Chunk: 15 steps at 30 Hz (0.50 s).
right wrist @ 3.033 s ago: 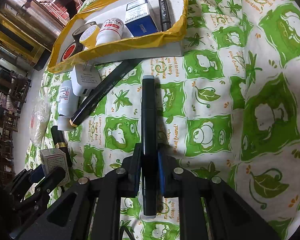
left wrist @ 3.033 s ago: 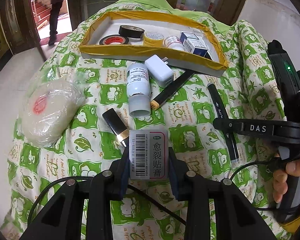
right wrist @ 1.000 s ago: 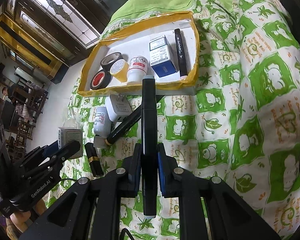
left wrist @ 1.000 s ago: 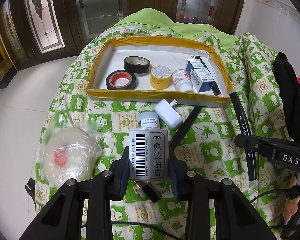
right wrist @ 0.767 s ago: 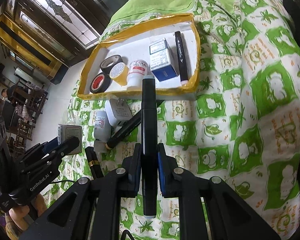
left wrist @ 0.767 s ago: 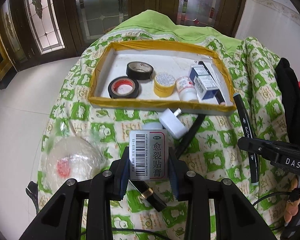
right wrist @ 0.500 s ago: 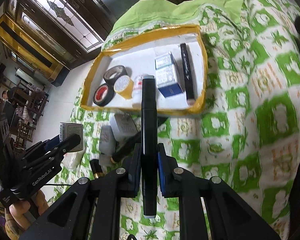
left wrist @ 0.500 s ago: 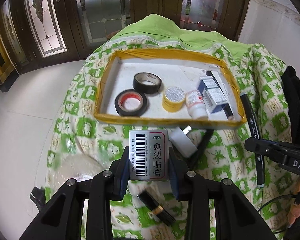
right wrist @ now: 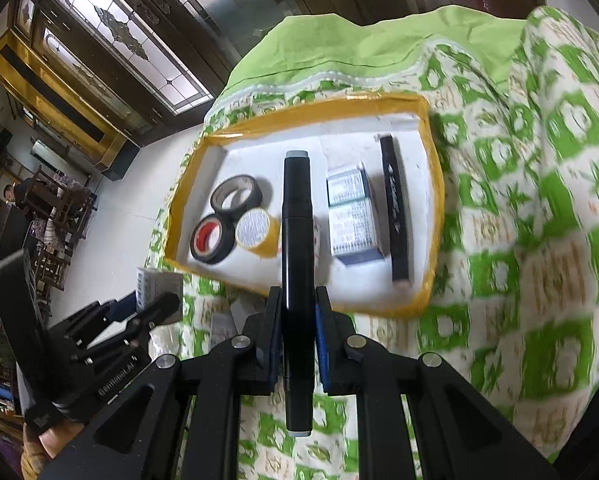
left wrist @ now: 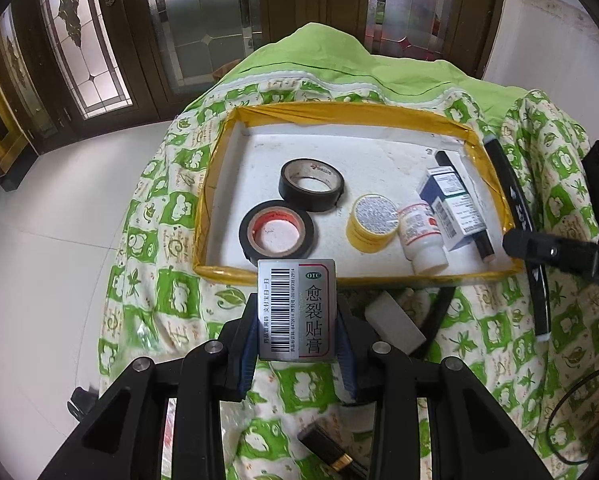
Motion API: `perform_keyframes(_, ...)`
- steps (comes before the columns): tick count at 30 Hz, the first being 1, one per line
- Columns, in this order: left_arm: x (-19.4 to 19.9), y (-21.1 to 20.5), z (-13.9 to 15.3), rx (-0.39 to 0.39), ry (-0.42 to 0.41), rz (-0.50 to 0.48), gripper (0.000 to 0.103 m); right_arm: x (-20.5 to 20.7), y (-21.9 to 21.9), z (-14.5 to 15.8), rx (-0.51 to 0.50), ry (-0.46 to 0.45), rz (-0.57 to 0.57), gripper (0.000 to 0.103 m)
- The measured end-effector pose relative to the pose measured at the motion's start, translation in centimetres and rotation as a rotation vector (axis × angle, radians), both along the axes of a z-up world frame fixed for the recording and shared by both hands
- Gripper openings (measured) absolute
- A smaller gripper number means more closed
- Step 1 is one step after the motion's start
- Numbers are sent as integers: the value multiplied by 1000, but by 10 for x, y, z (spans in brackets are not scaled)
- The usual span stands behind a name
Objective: Organize rigid objects
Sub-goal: 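Carry the white box over the tray with the left gripper while the right gripper carries the pen there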
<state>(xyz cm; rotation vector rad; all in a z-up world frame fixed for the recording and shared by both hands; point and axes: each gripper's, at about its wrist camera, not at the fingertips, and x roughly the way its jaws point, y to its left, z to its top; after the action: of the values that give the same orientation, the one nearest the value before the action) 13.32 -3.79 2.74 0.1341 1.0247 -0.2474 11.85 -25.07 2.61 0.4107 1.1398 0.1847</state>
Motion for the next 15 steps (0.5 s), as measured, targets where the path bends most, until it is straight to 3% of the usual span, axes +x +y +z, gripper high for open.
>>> perform_keyframes(15,80,10,2,-20,13,56,35,70,14,-23,80,50,5,14)
